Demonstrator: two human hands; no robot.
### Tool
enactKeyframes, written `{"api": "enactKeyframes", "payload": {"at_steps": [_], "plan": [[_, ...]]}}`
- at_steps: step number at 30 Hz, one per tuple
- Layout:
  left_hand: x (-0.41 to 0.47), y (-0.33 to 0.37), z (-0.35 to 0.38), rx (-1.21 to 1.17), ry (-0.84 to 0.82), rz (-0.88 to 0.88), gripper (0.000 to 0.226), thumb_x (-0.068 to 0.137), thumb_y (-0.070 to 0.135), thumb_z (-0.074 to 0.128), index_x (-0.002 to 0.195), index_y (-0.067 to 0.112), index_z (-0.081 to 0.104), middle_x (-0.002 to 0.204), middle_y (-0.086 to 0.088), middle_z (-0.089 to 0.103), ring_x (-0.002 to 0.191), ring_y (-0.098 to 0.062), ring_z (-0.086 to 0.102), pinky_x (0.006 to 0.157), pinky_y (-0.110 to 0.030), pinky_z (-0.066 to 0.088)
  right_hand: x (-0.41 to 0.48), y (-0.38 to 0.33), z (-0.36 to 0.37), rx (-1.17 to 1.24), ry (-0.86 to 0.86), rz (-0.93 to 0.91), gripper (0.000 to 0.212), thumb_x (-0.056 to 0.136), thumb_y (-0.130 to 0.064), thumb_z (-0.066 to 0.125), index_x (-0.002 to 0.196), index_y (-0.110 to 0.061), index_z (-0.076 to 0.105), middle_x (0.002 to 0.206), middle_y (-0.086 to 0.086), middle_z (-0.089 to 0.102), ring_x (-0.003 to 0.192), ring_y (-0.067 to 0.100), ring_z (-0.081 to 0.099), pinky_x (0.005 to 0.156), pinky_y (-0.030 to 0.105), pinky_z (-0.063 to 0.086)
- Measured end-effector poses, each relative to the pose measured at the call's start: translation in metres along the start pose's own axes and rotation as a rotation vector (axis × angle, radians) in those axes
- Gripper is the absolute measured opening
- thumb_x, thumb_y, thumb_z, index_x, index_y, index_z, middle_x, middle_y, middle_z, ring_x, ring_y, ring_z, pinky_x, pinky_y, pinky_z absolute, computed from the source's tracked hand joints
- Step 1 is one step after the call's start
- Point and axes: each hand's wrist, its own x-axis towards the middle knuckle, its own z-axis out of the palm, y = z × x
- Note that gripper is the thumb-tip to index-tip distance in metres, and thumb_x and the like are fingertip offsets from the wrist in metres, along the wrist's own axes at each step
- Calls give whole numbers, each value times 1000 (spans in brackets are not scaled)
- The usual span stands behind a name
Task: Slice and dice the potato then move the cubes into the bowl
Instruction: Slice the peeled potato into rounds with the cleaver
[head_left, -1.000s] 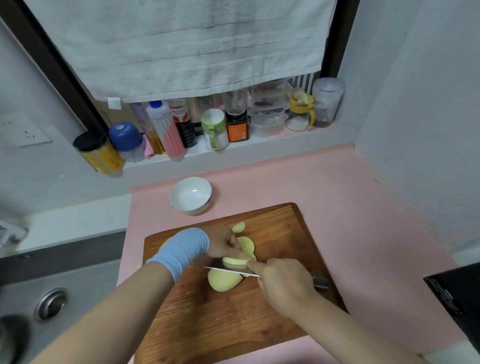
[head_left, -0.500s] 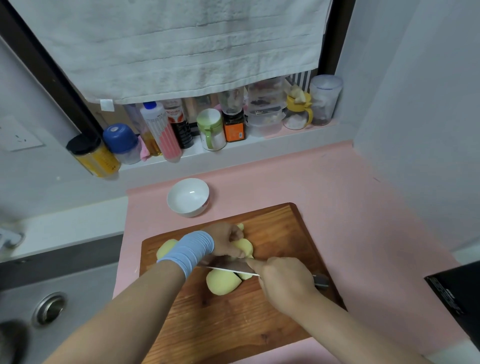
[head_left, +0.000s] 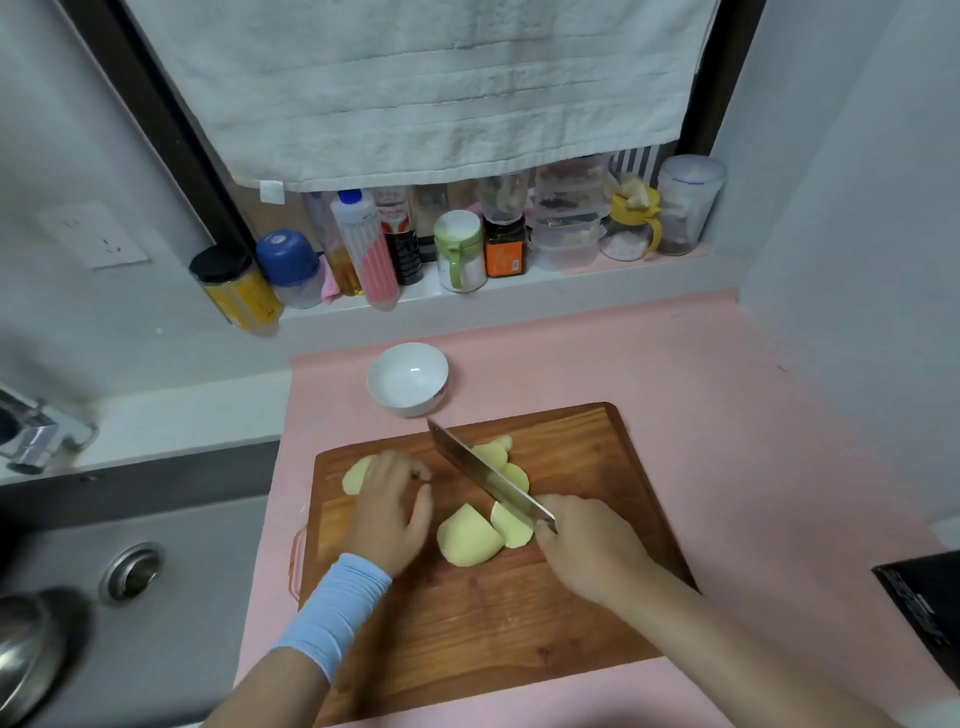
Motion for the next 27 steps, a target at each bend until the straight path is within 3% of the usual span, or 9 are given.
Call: {"api": "enactKeyframes", "payload": {"at_steps": [3, 6, 15, 27], "plan": [[-32, -8, 22, 29, -198, 59, 14, 86, 24, 56, 97, 17, 61, 100, 8, 51, 93, -16, 50, 84, -32, 44, -11, -11, 2, -15, 19, -22, 19, 102, -28, 44, 95, -30, 62, 80, -7, 66, 74, 15, 61, 61, 31, 46], [-46, -6, 41, 73, -258, 102, 22, 86, 29, 59, 103, 15, 63, 106, 4, 54, 97, -17, 51, 86, -29, 44, -24, -21, 10, -62, 48, -45, 19, 103, -31, 42, 104, -33, 61, 83, -5, 67, 78, 19, 62, 68, 35, 50], [-59, -7, 61, 107, -202, 28, 33, 92, 32, 52, 111, 8, 63, 110, -5, 57, 102, -20, 48, 97, -23, 35, -40, -33, 26, -146, 45, -45, 29, 104, -24, 39, 127, -33, 54, 97, -2, 71, 92, 25, 67, 77, 37, 51], [-63, -8, 72, 56, -112, 45, 23, 90, 23, 50, 110, 12, 49, 113, -4, 49, 105, -20, 44, 101, -19, 28, -45, -34, 21, -117, -22, 47, 28, 104, -20, 40, 123, -29, 57, 103, 1, 70, 98, 28, 66, 78, 36, 48]]}}
